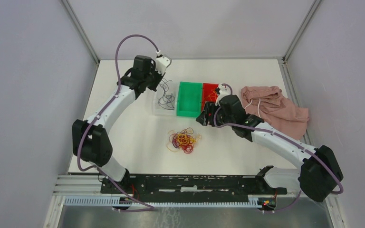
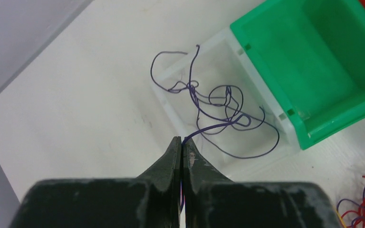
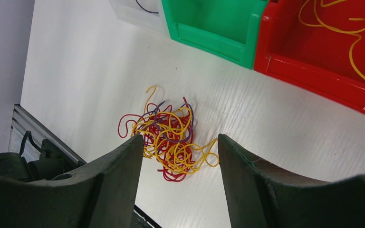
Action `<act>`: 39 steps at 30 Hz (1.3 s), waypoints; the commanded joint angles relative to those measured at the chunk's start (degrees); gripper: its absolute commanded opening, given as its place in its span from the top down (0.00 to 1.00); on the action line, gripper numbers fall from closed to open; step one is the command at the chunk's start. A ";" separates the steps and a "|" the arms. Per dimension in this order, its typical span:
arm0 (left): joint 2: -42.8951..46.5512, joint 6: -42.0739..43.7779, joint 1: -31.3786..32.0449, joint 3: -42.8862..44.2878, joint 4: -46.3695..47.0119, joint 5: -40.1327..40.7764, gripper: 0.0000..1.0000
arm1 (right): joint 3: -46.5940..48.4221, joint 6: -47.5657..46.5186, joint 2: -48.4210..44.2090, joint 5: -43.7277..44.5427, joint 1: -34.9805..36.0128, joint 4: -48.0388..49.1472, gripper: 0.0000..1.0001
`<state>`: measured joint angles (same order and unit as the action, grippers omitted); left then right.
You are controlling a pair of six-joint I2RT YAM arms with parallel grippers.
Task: Untangle the cables
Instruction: Place the cable in the bin.
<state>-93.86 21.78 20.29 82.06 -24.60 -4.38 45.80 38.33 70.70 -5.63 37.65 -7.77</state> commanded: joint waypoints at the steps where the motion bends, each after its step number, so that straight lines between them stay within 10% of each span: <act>1: 7.17 4.32 -0.44 -5.01 4.01 0.45 0.97 | 0.03 0.92 0.00 -0.92 -0.34 2.88 0.35; 14: 13.75 -1.94 -0.13 0.62 7.76 -12.86 0.97 | 0.41 1.36 0.24 -1.56 -0.46 2.62 0.35; 39: 17.50 0.48 1.33 -13.86 2.64 -4.88 0.97 | -1.42 1.74 -0.35 -0.94 -0.44 3.50 0.35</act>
<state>-77.84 22.11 21.41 69.78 -22.48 -12.05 44.31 39.88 71.09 -7.42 37.39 -6.87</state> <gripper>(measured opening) 0.052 0.651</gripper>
